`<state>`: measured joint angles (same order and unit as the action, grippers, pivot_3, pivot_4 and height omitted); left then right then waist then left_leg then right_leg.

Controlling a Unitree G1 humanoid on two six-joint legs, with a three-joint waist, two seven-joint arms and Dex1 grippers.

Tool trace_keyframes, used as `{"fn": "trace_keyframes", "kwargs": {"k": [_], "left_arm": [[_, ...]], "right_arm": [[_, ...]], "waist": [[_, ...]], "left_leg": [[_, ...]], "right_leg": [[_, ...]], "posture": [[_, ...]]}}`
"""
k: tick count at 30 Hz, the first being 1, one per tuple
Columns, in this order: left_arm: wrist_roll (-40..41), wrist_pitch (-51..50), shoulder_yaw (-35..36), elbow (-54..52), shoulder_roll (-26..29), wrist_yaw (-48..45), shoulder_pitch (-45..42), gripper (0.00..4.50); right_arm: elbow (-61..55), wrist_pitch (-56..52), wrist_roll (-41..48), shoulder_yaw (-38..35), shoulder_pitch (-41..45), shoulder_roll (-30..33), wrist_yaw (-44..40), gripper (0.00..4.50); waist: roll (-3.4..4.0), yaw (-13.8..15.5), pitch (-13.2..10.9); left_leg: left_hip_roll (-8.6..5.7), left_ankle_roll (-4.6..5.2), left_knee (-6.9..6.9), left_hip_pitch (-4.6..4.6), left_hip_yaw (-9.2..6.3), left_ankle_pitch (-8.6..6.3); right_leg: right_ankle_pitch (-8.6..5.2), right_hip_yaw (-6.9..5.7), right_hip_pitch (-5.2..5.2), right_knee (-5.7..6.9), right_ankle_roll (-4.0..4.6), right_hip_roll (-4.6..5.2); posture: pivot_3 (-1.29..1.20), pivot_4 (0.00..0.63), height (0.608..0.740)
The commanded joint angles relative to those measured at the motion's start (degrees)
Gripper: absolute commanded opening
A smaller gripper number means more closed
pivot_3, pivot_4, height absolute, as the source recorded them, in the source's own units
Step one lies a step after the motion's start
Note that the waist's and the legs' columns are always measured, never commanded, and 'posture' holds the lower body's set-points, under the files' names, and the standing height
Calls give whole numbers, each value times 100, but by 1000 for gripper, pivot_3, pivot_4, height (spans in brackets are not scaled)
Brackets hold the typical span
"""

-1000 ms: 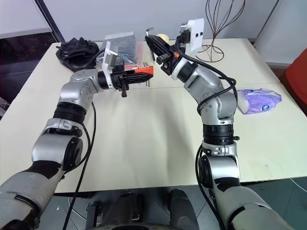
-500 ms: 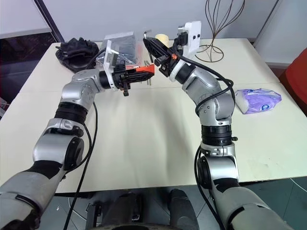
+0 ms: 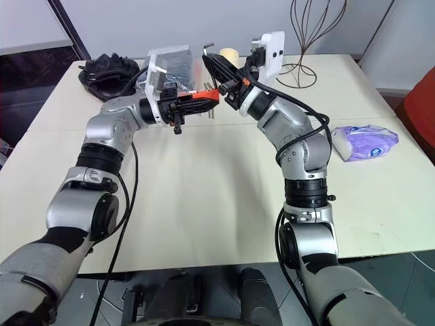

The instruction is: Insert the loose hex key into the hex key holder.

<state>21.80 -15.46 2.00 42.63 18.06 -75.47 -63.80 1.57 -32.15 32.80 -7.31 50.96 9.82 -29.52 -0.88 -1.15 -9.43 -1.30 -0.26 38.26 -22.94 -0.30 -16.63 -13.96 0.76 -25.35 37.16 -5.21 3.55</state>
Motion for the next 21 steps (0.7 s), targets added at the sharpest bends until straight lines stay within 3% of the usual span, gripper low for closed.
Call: {"fn": "trace_keyframes", "kwargs": {"k": [1,21], "left_arm": [[92,9,113,-242,49,-15,-73,0],[281,-181,313,-171,7,158,-239,0]], "right_arm": [[-35,91,72,-29,109,-28,-7,25],[49,180,-21,18,-79,-24,-23,25]], "waist": [[0,0,0],[0,0,0]], "left_leg": [[0,0,0,0,0,0],[0,0,0,0,0,0]], "right_leg": [[0,0,0,0,0,0],[0,0,0,0,0,0]], "posture": [[0,150,740],[0,150,740]]}}
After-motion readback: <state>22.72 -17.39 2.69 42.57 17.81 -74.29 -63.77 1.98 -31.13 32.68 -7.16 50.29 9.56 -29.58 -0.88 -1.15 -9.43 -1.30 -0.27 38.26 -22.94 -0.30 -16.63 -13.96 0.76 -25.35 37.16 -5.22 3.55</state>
